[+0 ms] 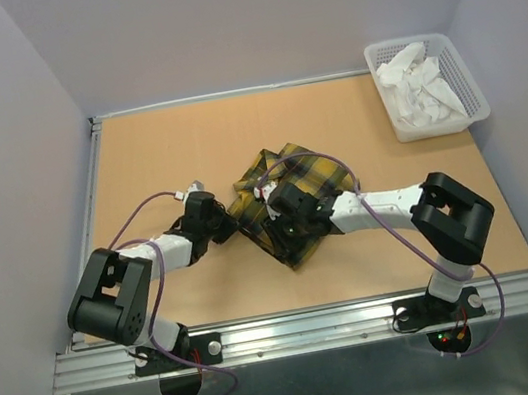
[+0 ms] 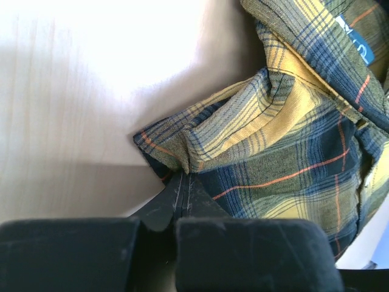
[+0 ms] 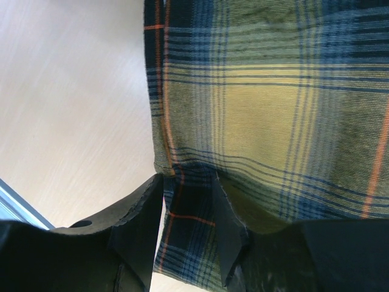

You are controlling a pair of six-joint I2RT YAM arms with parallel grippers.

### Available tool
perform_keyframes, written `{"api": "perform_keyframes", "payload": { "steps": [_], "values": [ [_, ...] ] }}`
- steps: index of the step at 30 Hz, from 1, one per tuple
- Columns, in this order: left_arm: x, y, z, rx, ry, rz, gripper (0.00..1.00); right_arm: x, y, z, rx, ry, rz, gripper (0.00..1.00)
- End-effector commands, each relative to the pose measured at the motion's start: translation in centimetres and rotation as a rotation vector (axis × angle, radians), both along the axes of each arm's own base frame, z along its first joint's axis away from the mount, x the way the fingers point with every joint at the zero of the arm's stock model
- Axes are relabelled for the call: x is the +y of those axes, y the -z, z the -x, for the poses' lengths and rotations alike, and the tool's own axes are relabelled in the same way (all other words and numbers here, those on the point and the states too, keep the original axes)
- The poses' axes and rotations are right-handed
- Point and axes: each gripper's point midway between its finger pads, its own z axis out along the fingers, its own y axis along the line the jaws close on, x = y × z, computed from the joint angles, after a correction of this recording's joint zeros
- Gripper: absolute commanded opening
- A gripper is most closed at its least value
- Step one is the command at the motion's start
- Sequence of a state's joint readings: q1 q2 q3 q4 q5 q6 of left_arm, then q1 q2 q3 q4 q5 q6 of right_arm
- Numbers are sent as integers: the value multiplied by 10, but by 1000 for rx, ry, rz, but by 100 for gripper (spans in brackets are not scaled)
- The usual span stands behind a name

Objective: Fold and stack the long sleeve shirts
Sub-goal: Fold the shirt

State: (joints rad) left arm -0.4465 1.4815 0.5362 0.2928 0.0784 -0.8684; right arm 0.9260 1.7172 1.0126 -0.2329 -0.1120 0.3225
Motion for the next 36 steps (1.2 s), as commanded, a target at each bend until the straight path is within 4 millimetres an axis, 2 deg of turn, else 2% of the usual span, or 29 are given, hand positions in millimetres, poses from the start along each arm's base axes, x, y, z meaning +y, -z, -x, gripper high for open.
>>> {"api": "perform_keyframes", "payload": {
  "steps": [1, 3, 4, 6, 7, 10, 16, 17, 20, 21, 22, 24, 27, 28, 29, 30, 31, 32, 33, 34, 35, 36],
  "values": [
    [8, 16, 20, 53, -15, 23, 0, 2, 10, 8, -38, -37, 28, 43],
    [8, 15, 22, 45, -22, 41, 0, 4, 16, 14, -38, -57, 46, 35],
    [9, 14, 20, 36, -28, 51, 0, 5, 18, 17, -40, -73, 51, 26],
    [9, 12, 20, 31, -35, 67, 0, 10, 20, 27, -38, -113, 53, 15],
    [10, 11, 20, 27, -45, 84, 0, 11, 21, 32, -27, -133, 50, 5],
    [12, 11, 20, 20, -63, 116, 0, 14, 29, 44, 6, -177, 47, 1],
    [22, 7, 16, -1, -92, 159, 0, 20, 35, 61, 75, -256, 22, 1],
    [23, 6, 13, -10, -91, 159, 0, 22, 34, 62, 77, -262, 14, 3],
    [32, -3, 0, -45, -97, 153, 0, 32, 14, 55, 47, -253, -25, 21],
    [34, -6, -5, -64, -83, 138, 0, 37, 0, 51, 19, -245, -50, 28],
    [38, -14, -15, -88, -85, 135, 0, 44, -17, 41, -23, -224, -72, 40],
    [45, -23, -33, -123, -55, 88, 0, 47, -42, 28, -78, -193, -93, 52],
    [50, -29, -52, -133, -6, 19, 5, 46, -68, 7, -133, -129, -116, 59],
    [50, -39, -68, -166, 25, -16, 8, 41, -84, -8, -150, -85, -143, 61],
    [52, -37, -69, -141, 33, -33, 15, 31, -93, -25, -150, -38, -167, 64],
    [51, -45, -73, -154, 42, -39, 20, 25, -101, -34, -149, -12, -191, 66],
    [50, -57, -80, -173, 47, -42, 37, 18, -115, -41, -153, 14, -225, 66],
    [50, -66, -82, -192, 54, -47, 48, 11, -121, -50, -155, 37, -242, 67],
    [51, -85, -85, -237, 50, -45, 56, -3, -127, -66, -161, 82, -256, 67],
    [52, -93, -85, -252, 44, -47, 64, -11, -135, -75, -178, 109, -267, 71],
    [54, -99, -82, -252, 37, -51, 76, -20, -145, -81, -198, 133, -283, 75],
    [57, -114, -80, -289, 23, -54, 80, -35, -151, -95, -216, 179, -289, 77]
  ]
}}
